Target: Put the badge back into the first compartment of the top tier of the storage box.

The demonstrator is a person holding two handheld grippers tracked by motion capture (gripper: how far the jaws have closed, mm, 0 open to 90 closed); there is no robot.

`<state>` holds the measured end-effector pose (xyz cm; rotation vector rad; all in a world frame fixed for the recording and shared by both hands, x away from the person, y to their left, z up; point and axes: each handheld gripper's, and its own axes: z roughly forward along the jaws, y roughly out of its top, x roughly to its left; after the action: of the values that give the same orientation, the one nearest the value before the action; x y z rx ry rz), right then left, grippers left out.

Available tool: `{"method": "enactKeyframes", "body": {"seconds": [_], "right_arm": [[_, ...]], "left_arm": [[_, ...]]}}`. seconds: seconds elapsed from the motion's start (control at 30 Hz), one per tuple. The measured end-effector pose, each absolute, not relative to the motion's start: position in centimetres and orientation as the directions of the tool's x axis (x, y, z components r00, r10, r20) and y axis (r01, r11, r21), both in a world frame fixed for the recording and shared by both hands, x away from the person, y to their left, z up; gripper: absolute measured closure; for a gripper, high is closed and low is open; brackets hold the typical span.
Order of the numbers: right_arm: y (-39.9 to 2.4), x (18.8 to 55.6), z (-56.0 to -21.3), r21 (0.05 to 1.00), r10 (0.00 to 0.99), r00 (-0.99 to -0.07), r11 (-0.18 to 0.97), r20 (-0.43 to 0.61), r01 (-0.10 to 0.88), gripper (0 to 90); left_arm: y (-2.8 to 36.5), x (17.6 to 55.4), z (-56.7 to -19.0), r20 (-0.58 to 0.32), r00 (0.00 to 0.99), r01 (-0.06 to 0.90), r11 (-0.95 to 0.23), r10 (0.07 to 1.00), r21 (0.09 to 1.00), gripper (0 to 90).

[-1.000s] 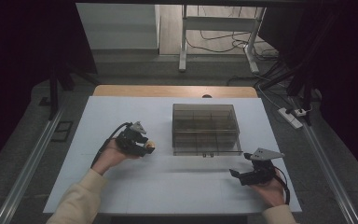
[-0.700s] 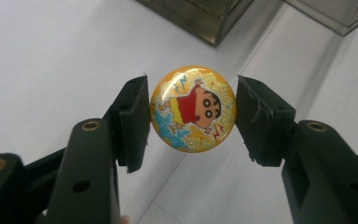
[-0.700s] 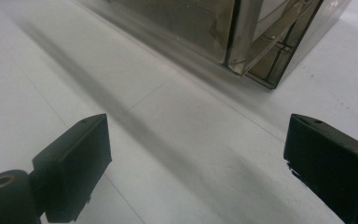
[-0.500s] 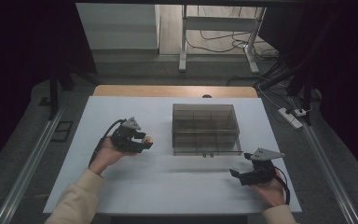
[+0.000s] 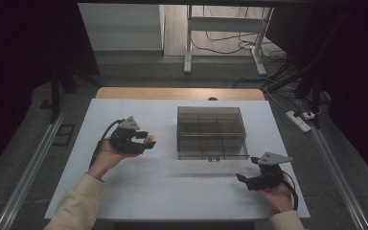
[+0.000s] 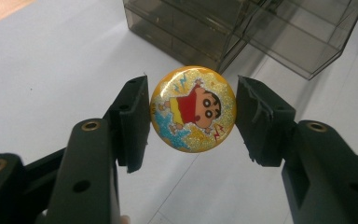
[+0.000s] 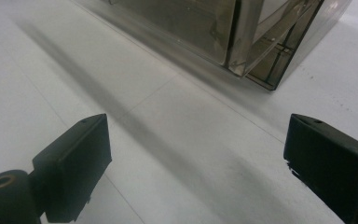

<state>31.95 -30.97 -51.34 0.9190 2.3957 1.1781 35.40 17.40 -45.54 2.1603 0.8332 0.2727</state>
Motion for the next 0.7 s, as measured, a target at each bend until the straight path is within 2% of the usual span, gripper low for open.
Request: {"method": "enactKeyframes", "body": {"seconds": [0.7], "right_arm": [[-31.0, 32.0, -51.4, 0.792, 0.670, -0.742, 0.454, -0.001, 0.409, 6.7]], "left_arm": [[18.1, 34.9, -44.4, -0.092, 0.754, 0.447, -0.405, 0.651, 0.797, 46.4]]}}
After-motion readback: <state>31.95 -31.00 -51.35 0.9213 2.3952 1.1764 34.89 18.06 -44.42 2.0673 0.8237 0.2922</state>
